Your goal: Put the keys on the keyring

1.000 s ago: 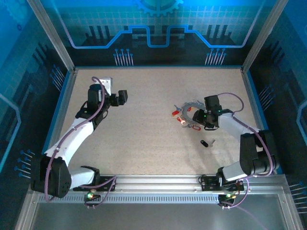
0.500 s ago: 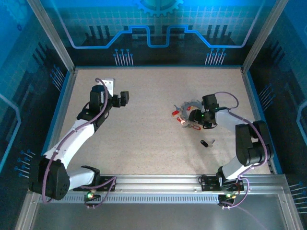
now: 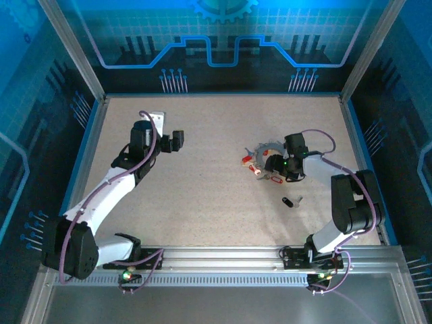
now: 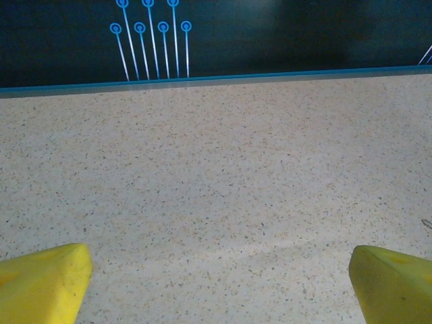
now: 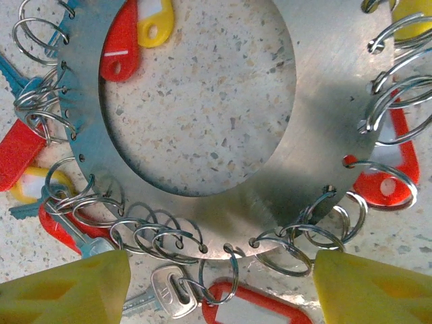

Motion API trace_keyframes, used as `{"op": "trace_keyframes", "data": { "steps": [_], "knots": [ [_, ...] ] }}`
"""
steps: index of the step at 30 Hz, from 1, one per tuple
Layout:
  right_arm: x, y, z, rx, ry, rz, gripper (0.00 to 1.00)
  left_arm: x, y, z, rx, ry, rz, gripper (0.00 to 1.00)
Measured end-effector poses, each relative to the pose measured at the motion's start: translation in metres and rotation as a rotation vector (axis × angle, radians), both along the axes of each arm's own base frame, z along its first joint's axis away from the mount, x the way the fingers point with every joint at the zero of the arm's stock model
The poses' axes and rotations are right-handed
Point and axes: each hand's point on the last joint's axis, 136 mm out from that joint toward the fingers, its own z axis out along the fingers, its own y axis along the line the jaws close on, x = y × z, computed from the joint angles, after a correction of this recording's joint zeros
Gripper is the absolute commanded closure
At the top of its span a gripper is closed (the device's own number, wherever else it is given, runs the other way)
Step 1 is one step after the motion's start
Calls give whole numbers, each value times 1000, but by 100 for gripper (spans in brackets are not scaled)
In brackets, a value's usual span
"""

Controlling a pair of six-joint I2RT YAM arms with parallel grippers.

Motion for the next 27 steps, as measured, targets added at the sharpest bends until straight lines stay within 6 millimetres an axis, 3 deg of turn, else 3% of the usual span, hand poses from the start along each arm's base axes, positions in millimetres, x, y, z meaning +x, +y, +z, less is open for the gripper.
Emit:
{"op": "trace_keyframes", "data": {
  "steps": [12,27],
  "knots": [
    [4,4,0,17,-36,20,27,0,-4,-2,21,3,-15,1],
    [7,42,18,124,-112,159,28,0,-8,-4,29,6,-24,1]
  ]
}}
